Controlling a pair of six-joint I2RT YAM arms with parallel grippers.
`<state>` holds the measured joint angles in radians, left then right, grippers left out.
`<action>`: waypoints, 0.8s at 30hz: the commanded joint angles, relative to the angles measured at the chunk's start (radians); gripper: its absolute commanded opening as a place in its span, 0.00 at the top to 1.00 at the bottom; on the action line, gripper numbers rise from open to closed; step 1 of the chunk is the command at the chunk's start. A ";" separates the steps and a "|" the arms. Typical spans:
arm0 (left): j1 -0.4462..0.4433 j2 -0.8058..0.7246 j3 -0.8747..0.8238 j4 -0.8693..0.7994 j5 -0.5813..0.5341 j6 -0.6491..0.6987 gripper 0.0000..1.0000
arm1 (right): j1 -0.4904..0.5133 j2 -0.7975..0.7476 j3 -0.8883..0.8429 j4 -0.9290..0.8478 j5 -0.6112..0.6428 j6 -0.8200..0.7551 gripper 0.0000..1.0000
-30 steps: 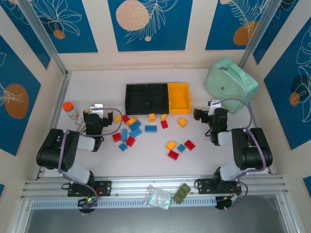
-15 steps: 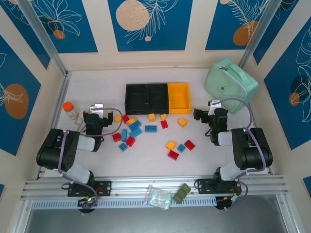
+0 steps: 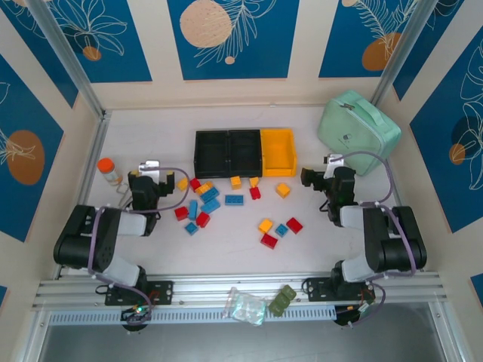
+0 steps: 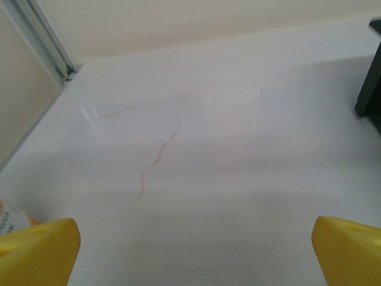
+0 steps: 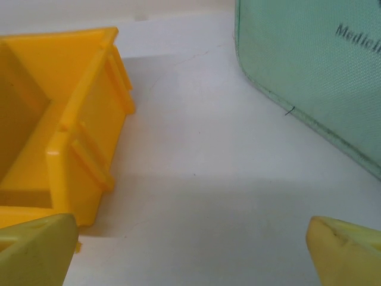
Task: Sort the legos into containers by color
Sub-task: Pick up the lego from the center of the table.
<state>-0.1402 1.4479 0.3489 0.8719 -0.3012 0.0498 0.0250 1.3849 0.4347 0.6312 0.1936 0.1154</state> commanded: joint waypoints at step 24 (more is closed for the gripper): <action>0.006 -0.448 0.311 -1.191 0.562 -0.659 0.26 | 0.140 -0.191 0.432 -1.161 -0.158 0.622 0.25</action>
<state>-0.1295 1.0107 0.6704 -0.1810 0.0662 -0.5873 0.1146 1.1610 0.8234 -0.3244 -0.0376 0.7162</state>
